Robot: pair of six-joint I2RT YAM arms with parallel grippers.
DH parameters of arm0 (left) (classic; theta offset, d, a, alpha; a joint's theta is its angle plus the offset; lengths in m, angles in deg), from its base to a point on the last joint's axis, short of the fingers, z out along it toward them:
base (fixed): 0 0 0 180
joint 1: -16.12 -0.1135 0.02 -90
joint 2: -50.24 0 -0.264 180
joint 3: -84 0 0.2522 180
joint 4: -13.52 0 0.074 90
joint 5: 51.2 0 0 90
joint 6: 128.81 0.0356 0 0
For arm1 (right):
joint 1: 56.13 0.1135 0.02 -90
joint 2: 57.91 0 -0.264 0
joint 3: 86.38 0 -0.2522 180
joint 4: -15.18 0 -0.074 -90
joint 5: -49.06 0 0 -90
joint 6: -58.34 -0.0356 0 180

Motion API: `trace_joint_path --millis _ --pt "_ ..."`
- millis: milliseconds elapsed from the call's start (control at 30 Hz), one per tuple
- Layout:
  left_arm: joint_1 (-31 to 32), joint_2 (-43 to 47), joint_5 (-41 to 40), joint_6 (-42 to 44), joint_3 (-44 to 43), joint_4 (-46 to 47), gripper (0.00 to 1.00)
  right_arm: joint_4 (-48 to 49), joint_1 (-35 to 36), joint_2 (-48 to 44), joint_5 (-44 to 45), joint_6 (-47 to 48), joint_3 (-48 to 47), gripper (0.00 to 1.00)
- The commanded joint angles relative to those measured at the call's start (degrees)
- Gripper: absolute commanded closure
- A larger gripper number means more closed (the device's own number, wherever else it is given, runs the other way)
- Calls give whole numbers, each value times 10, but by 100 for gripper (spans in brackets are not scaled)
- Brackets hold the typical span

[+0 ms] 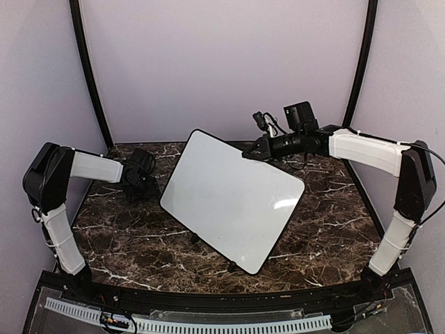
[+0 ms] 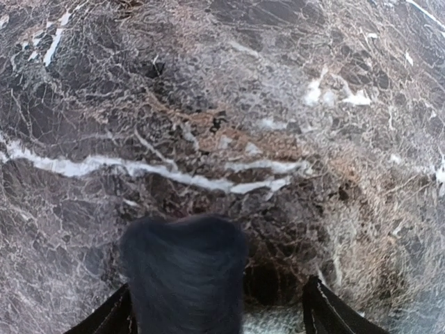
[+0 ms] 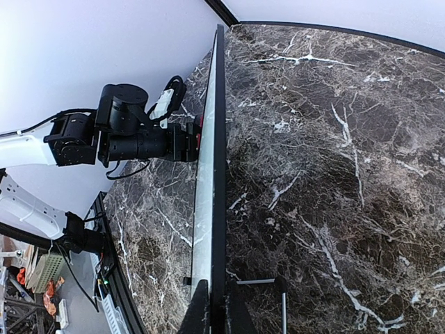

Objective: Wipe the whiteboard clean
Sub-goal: Place the whiteboard eraser at the corner of the board.

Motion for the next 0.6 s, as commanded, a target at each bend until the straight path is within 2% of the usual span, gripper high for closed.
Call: trace_joint_path --millis 0,100,300,433,567 --pt "-3 -17 28 -23 6 -10 20 -44 26 39 0 52 41 100" --pt "-8 -5 19 -32 11 0 20 -44 26 40 1 53 40 100" --pt "-10 93 -5 -40 66 66 16 -45 26 42 1 53 38 100" --pt "-10 153 -25 -36 64 53 15 -46 26 44 1 51 33 100" --pt "-10 226 -9 -28 71 51 13 -49 26 45 4 50 24 100"
